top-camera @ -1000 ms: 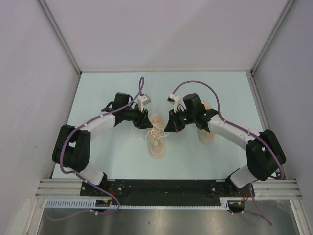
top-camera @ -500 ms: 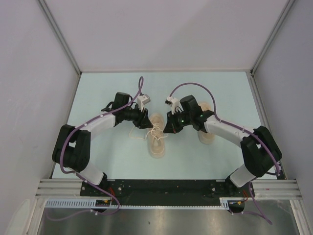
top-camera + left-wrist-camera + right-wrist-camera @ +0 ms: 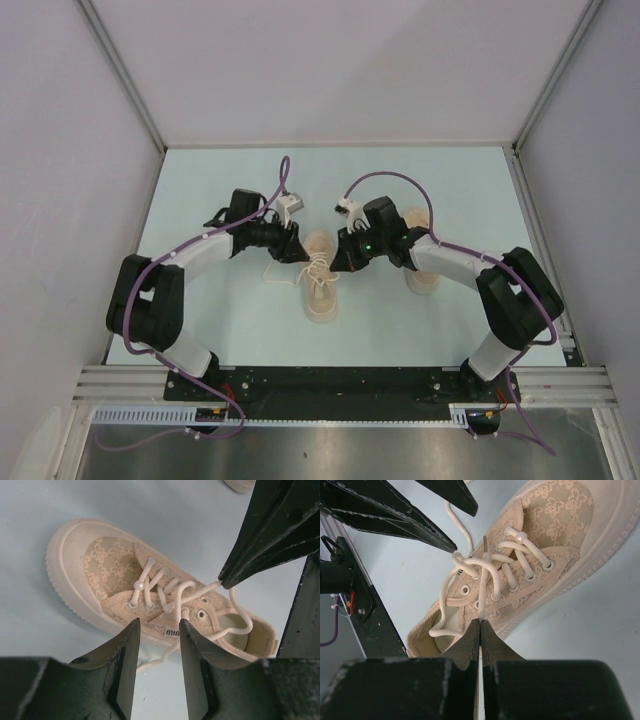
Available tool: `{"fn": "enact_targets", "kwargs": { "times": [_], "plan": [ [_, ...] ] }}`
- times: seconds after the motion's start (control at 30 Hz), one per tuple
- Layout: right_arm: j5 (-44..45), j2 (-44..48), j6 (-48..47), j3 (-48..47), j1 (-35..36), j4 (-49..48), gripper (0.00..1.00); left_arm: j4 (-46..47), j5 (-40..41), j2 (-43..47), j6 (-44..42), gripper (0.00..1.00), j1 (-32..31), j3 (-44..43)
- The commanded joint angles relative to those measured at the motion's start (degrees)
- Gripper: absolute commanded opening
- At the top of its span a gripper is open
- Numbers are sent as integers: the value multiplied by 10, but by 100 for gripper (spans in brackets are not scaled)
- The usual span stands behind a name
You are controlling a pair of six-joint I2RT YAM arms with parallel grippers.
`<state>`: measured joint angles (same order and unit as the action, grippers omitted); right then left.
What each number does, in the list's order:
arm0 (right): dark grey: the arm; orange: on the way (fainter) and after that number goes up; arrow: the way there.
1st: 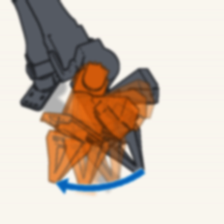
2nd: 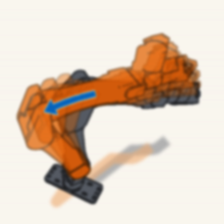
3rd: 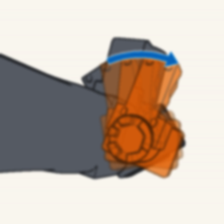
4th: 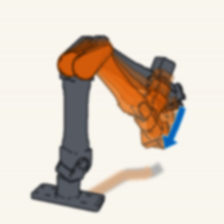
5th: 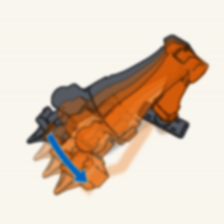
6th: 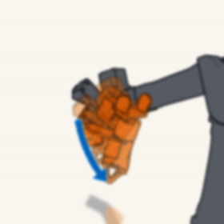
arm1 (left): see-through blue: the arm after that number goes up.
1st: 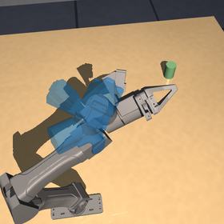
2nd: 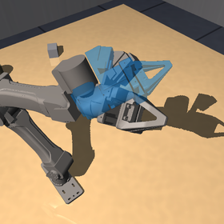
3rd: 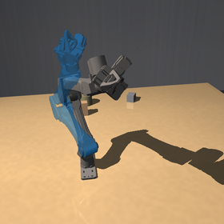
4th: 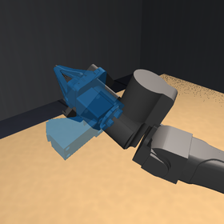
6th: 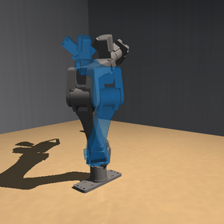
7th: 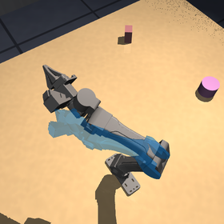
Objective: Tie the shoes
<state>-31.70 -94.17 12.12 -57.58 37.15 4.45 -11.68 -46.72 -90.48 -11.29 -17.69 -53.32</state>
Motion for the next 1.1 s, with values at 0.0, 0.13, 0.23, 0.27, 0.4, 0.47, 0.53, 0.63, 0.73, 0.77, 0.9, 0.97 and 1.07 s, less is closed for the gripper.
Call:
{"fn": "enact_targets", "kwargs": {
  "times": [0.0,0.13,0.23,0.27,0.4,0.47,0.53,0.63,0.73,0.77,0.9,0.97,1.07],
  "plan": [
    [-10,-14,16,2,5,-57,0,-13,-33,24,-65,43,22,15],
    [-16,-23,23,1,7,-72,0,-24,-44,37,-139,45,26,23],
    [-20,-31,29,-2,8,-75,0,-39,-50,41,-236,46,26,23],
    [-20,-33,29,-3,8,-76,0,-45,-50,41,-264,47,26,22],
    [-23,-44,33,-11,9,-73,0,-84,-46,23,-392,48,24,-10],
    [-25,-48,33,-16,9,-73,0,-112,-37,12,-423,47,23,-26],
    [-25,-51,34,-19,9,-74,0,-134,-26,-5,-469,47,19,-45],
    [-27,-53,34,-24,9,-73,0,-131,-21,-15,-491,47,16,-55],
    [-26,-56,34,-27,8,-69,0,-131,-21,-18,-508,48,11,-64],
    [-26,-56,34,-28,8,-68,0,-141,-23,-20,-515,48,9,-65],
    [-26,-57,35,-31,7,-68,0,-149,-18,-16,-559,50,-5,-70],
    [-25,-55,35,-34,5,-66,0,-151,-20,-15,-573,51,-12,-73],
    [-21,-53,34,-38,3,-63,0,-156,-25,-17,-590,54,-16,-85]
  ]
}}
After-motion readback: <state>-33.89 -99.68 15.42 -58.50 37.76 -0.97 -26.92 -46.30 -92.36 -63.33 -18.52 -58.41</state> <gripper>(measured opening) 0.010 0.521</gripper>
